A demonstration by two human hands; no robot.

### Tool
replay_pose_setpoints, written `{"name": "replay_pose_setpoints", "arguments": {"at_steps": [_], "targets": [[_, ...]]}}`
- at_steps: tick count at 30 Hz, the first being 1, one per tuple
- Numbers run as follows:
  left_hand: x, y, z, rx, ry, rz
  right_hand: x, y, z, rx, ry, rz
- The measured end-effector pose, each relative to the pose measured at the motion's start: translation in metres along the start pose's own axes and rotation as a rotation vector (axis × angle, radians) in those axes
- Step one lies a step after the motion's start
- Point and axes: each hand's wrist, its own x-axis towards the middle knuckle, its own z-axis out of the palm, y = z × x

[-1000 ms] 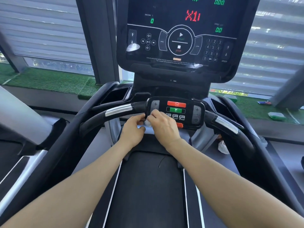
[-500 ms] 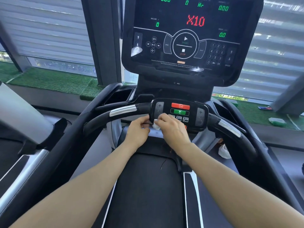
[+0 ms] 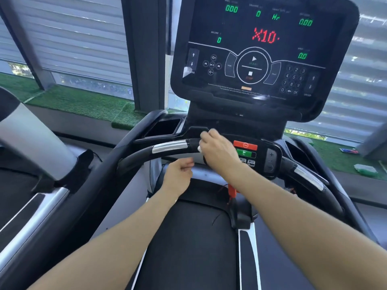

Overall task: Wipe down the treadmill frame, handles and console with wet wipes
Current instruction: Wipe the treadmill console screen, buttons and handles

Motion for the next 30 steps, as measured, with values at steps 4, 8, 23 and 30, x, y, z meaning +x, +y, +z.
{"name": "replay_pose_setpoints", "arguments": {"at_steps": [4,8,23,30], "targets": [[0.002,-0.001,0.000,0.016,0.013,-0.002,0.006,0.003,-0.011,-0.011,-0.074,-0.012],[0.006,0.000,-0.001,0.008,0.017,-0.006,-0.021,-0.005,-0.001,0.013,-0.108,-0.141],[0.001,0.010,0.012,0.154,-0.016,0.086,-0.062,0.007,-0.004,0.141,0.120,0.287],[0.001,0.013,0.026,0.206,-0.005,0.123,-0.069,0.016,-0.006,0.273,0.052,0.584]]}}
